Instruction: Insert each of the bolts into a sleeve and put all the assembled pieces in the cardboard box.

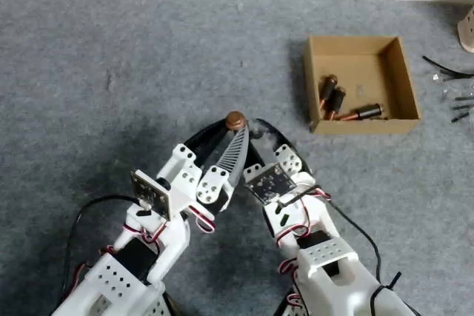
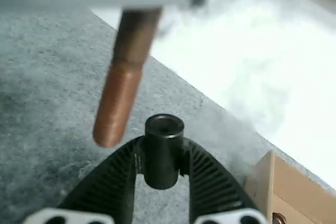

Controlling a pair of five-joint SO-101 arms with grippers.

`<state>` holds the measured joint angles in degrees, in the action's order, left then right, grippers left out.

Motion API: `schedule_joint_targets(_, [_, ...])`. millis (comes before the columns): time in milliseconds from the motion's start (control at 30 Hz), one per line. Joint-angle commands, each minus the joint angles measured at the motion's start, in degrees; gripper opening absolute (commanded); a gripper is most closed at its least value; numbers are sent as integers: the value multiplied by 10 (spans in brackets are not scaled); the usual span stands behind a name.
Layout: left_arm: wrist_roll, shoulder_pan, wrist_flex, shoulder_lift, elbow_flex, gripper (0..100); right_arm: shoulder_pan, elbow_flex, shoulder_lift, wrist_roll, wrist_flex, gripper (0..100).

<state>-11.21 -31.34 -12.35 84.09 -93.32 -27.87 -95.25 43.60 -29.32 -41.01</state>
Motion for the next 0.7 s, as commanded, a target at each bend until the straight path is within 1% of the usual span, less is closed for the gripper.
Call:
schedule_joint_targets(0, [-6,2,-24,14,15,6,-8,-22,15,-11,-24,6])
schedule_joint_targets(33, [-6,7,-29,14,15,6,-8,-22,15,-11,-24,6])
schedule_joint_targets(100, [-6,21,-64,13,6,6,-8,-22,15,-11,-24,6])
schedule_joint_targets(200, [-6,45,-157,12,-30,6,-9,-22,15,-11,-25,6])
schedule_joint_targets(267, [-6,44,-204,8,-44,6,-9,-22,15,-11,-25,6])
schedule_joint_targets(400, [-6,35,-190,7,-44,6,-10,-22,15,-10,-27,6])
schedule_joint_targets(467, [-6,37,-191,7,-44,6,-22,-24,15,-12,-55,6])
schedule_joint_targets(567, [-6,38,-191,7,-44,6,-34,-60,15,-12,-124,6])
schedule_joint_targets(667, [-6,38,-189,7,-44,6,-36,-81,15,-12,-125,5])
